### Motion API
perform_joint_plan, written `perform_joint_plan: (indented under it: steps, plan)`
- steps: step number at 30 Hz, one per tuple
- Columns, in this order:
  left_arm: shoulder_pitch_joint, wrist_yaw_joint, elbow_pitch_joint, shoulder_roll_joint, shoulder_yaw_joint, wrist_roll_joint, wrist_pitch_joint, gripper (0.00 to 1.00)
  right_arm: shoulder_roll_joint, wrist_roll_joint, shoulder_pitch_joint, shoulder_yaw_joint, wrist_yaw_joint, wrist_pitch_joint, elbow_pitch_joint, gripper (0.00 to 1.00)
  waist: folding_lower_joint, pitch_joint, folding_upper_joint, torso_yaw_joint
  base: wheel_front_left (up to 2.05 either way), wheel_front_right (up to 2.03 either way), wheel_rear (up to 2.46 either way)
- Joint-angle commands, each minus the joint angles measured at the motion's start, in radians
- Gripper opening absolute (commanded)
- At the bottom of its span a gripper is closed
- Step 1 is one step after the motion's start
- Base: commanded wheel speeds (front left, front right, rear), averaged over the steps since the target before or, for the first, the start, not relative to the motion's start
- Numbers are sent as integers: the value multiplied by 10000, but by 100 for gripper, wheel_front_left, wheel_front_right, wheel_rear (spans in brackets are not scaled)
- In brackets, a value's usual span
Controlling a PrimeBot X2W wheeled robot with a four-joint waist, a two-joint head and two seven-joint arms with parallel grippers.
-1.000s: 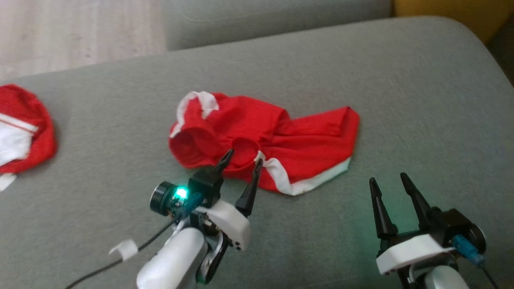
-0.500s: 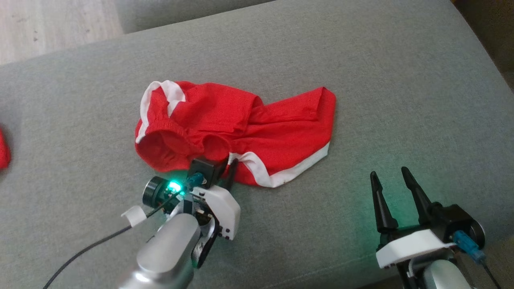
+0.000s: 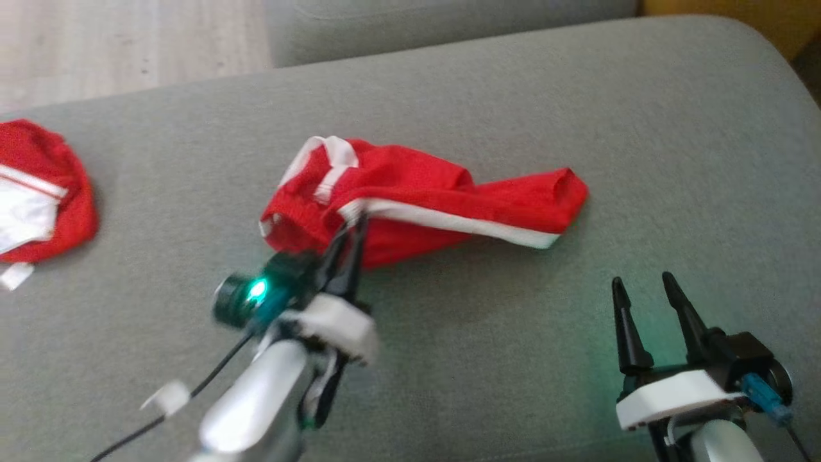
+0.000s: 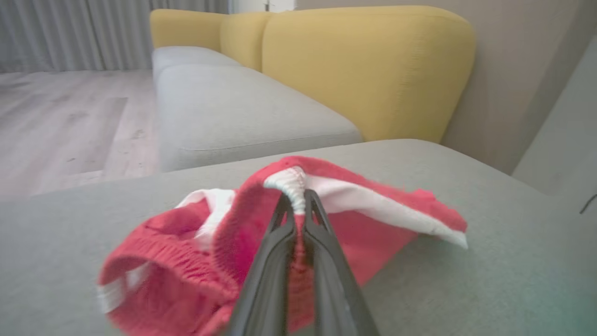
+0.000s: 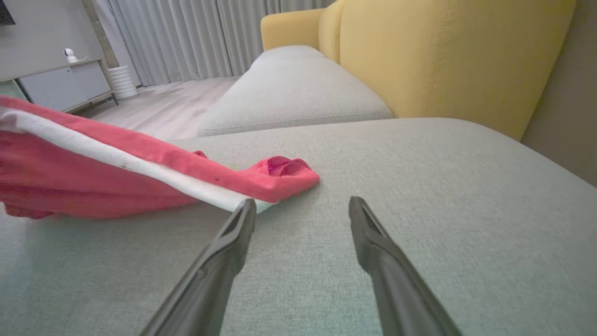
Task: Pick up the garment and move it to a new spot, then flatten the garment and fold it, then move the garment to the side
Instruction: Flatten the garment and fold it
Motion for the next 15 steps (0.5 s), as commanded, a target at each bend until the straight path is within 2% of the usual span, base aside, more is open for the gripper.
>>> perform_joint_plan:
  steps: [1, 8, 15]
  plan:
    - [343, 221, -499, 535, 581, -171, -37, 0, -58, -77, 7, 151, 77, -89, -249, 100, 0, -315, 0, 370, 0, 0, 0]
    - [2060, 784, -920, 1640, 1424, -883, 183, 0, -58, -93, 153, 158, 77, 13, -319, 100, 0, -528, 0, 673, 0, 0, 0]
    - [2665, 836, -441, 1768, 1768, -1299, -105, 0, -58, -160, 228, 221, 77, 142, -447, 100, 0, -487, 0, 710, 0, 0, 0]
